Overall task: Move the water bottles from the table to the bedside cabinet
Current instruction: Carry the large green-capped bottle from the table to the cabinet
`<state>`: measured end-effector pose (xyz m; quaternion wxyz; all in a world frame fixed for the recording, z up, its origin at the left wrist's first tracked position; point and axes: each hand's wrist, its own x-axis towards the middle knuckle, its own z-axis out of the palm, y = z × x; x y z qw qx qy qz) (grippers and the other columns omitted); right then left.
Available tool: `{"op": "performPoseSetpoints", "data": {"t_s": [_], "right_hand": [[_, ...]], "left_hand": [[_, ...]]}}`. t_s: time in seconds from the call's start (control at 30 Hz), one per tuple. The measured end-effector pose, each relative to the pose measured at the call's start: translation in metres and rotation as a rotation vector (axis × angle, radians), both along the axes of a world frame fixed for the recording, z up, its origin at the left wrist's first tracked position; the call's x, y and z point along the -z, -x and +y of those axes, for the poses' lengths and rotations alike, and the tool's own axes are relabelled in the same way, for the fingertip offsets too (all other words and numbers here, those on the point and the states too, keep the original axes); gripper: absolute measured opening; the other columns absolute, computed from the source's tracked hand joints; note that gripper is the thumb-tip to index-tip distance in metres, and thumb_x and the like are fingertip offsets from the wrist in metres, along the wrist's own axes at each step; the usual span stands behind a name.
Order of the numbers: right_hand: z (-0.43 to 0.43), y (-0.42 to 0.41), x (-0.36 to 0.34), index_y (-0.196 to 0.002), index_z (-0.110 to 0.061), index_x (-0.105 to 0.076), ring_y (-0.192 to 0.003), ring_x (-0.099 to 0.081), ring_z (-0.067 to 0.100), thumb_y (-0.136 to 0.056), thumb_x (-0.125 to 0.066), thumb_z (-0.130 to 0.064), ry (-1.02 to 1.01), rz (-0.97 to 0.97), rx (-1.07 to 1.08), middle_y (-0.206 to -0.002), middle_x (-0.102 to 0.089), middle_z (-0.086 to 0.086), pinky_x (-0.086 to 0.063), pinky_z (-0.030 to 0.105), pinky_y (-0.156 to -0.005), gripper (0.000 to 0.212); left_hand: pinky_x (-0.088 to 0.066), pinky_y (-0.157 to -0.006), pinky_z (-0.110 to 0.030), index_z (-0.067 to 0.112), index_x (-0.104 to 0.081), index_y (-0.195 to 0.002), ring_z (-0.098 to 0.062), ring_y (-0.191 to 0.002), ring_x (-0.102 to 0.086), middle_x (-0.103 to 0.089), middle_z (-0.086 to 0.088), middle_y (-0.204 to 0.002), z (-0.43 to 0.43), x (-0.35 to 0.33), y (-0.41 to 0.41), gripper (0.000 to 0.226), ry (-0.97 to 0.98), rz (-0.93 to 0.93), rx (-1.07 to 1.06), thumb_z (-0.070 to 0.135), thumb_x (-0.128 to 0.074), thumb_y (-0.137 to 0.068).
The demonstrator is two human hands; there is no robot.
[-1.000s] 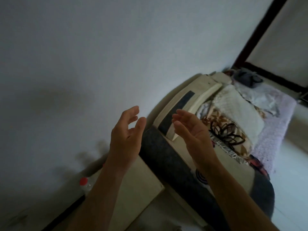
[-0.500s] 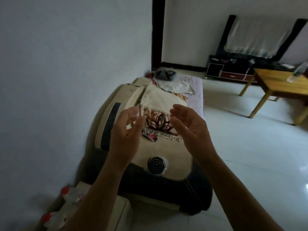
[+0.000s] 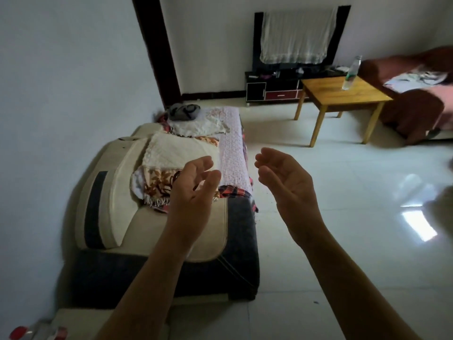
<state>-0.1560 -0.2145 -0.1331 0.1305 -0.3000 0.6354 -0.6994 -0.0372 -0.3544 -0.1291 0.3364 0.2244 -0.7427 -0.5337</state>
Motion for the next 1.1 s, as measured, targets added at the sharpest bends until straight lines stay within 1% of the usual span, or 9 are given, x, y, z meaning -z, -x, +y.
{"op": "performPoseSetpoints", "data": {"t_s": [0.07, 0.13, 0.23, 0.37, 0.5, 0.67, 0.7, 0.83, 1.1], "right_hand": [[0.019, 0.02, 0.0, -0.124, -0.027, -0.059, -0.117, -0.067, 0.009, -0.089, -0.067, -0.035, -0.01, -0.012, 0.063, -0.124, -0.069, -0.007, -0.057, 0.028, -0.099, 0.037], [0.036, 0.04, 0.001, -0.125, -0.028, -0.06, -0.118, -0.068, 0.012, -0.089, -0.069, -0.042, -0.041, -0.007, 0.122, -0.124, -0.07, -0.006, -0.056, 0.039, -0.103, 0.039], [0.058, 0.07, 0.001, -0.13, -0.023, -0.059, -0.12, -0.067, 0.015, -0.091, -0.068, -0.04, -0.067, -0.018, 0.216, -0.127, -0.069, -0.003, -0.054, 0.046, -0.106, 0.043], [0.073, 0.108, -0.011, -0.128, -0.025, -0.059, -0.118, -0.068, 0.014, -0.093, -0.065, -0.032, -0.087, 0.012, 0.31, -0.123, -0.07, -0.004, -0.055, 0.046, -0.105, 0.036], [0.077, 0.144, -0.024, -0.124, -0.03, -0.061, -0.116, -0.069, 0.012, -0.092, -0.067, -0.036, -0.099, 0.034, 0.395, -0.121, -0.071, -0.006, -0.055, 0.044, -0.105, 0.033], [0.082, 0.183, -0.022, -0.129, -0.019, -0.062, -0.116, -0.069, 0.016, -0.086, -0.065, -0.039, -0.094, 0.042, 0.48, -0.12, -0.072, -0.002, -0.054, 0.048, -0.105, 0.049], [0.085, 0.192, -0.02, -0.131, -0.017, -0.061, -0.117, -0.068, 0.017, -0.085, -0.065, -0.04, -0.096, 0.045, 0.495, -0.121, -0.072, -0.002, -0.054, 0.049, -0.105, 0.051], [0.096, 0.237, -0.011, -0.134, -0.015, -0.06, -0.118, -0.068, 0.017, -0.085, -0.064, -0.043, -0.078, 0.024, 0.525, -0.125, -0.071, 0.0, -0.054, 0.049, -0.105, 0.056], [0.137, 0.355, -0.006, -0.129, -0.022, -0.061, -0.119, -0.068, 0.015, -0.086, -0.064, -0.042, -0.052, 0.014, 0.495, -0.125, -0.071, -0.003, -0.054, 0.049, -0.105, 0.048]], "left_hand": [[-0.055, -0.096, -0.044, 0.02, -0.057, -0.129, -0.009, -0.12, -0.06, -0.063, 0.006, -0.129, 0.013, 0.0, 0.028, 0.044, 0.005, 0.0, 0.054, 0.041, -0.055, -0.09], [-0.056, -0.096, -0.046, 0.022, -0.057, -0.127, -0.011, -0.121, -0.06, -0.063, 0.005, -0.129, 0.023, 0.001, 0.058, 0.043, 0.009, -0.004, 0.104, 0.042, -0.055, -0.09], [-0.054, -0.097, -0.049, 0.019, -0.057, -0.129, -0.012, -0.12, -0.06, -0.064, 0.005, -0.128, 0.033, 0.004, 0.102, 0.048, 0.007, -0.012, 0.173, 0.045, -0.055, -0.088], [-0.054, -0.097, -0.05, 0.02, -0.057, -0.127, -0.015, -0.119, -0.061, -0.064, 0.002, -0.127, 0.039, -0.001, 0.16, 0.048, -0.007, 0.044, 0.259, 0.046, -0.054, -0.087], [-0.053, -0.099, -0.047, 0.026, -0.054, -0.128, -0.011, -0.12, -0.059, -0.062, 0.006, -0.129, 0.034, -0.008, 0.214, 0.044, -0.022, 0.065, 0.359, 0.046, -0.053, -0.088], [-0.056, -0.096, -0.045, 0.023, -0.055, -0.125, -0.012, -0.118, -0.06, -0.063, 0.006, -0.124, 0.034, -0.01, 0.271, 0.03, -0.05, 0.081, 0.437, 0.032, -0.056, -0.097], [-0.056, -0.095, -0.044, 0.024, -0.055, -0.124, -0.011, -0.117, -0.061, -0.063, 0.007, -0.122, 0.037, -0.009, 0.28, 0.031, -0.05, 0.079, 0.447, 0.033, -0.056, -0.095], [-0.056, -0.096, -0.046, 0.028, -0.055, -0.122, -0.011, -0.117, -0.061, -0.064, 0.01, -0.123, 0.05, -0.005, 0.325, 0.039, -0.016, 0.04, 0.466, 0.045, -0.054, -0.087], [-0.056, -0.096, -0.046, 0.03, -0.056, -0.119, -0.009, -0.116, -0.061, -0.063, 0.017, -0.118, 0.095, -0.006, 0.433, 0.037, -0.005, 0.029, 0.419, 0.043, -0.055, -0.085]]}}
